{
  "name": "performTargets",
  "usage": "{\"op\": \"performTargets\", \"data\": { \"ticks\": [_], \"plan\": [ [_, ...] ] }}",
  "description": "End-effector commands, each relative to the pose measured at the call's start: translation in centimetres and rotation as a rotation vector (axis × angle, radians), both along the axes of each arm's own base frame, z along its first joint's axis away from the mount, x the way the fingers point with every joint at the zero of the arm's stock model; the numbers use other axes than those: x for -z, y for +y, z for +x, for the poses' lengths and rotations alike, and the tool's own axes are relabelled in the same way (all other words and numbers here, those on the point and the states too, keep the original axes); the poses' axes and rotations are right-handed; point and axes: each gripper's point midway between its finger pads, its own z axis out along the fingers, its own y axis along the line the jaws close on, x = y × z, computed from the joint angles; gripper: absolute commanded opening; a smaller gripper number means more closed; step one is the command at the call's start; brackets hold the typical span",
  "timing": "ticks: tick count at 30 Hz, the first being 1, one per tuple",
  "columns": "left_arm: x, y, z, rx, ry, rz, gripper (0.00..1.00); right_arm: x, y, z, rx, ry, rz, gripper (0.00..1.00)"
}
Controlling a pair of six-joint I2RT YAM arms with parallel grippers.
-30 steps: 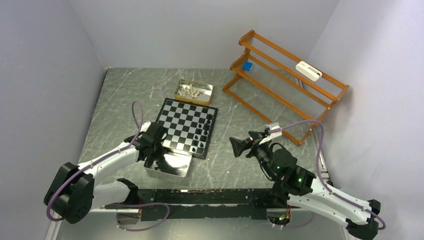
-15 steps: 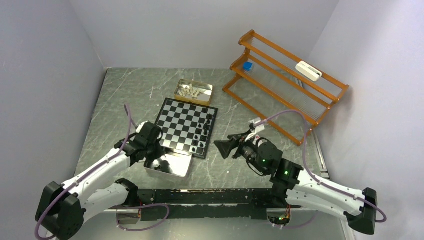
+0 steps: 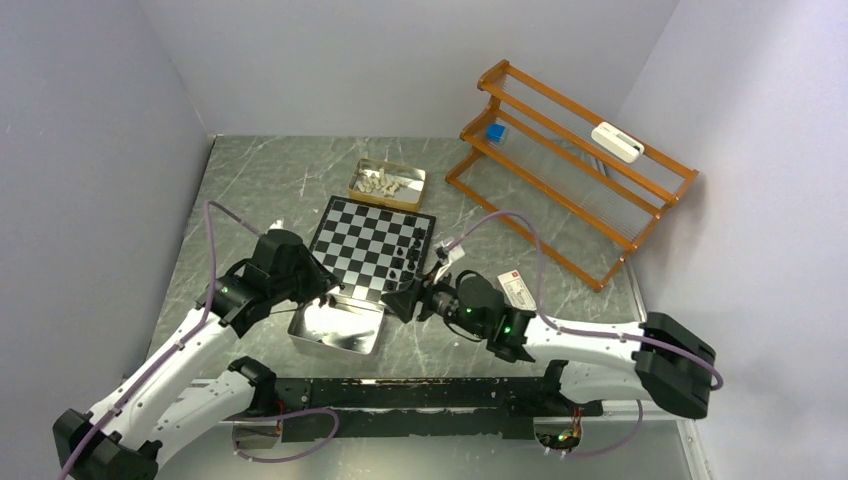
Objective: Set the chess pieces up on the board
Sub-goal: Place the chess piece on the chessboard.
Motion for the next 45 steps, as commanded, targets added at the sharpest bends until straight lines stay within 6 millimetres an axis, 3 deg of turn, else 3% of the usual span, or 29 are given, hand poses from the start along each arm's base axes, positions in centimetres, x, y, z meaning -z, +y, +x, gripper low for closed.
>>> {"op": "performTargets", "data": {
  "ticks": [1, 10, 28, 39, 45],
  "plan": [
    [-2.4, -0.9, -0.5, 0.006, -0.012, -0.099, 0.19, -5.4, 3.0, -0.1, -0.035, -0.098, 0.164, 0.60],
    [-2.7, -2.2, -0.8, 0.037, -0.003, -0.175, 0.18, -4.4, 7.0, -0.8, -0.091, -0.137, 0.124, 0.60],
    [-3.5, -3.1, -0.9, 0.054, -0.008, -0.241, 0.18, -2.9, 8.8, 0.8, -0.019, -0.205, 0.020, 0.53],
    [-4.0, -3.3, -0.9, 0.061, -0.021, -0.256, 0.18, -3.3, 8.5, 1.0, -0.003, -0.234, 0.040, 0.28],
    [-3.9, -3.7, -1.1, 0.064, -0.015, -0.292, 0.18, -4.1, 7.8, 0.8, 0.005, -0.259, 0.077, 0.10]
  ]
}}
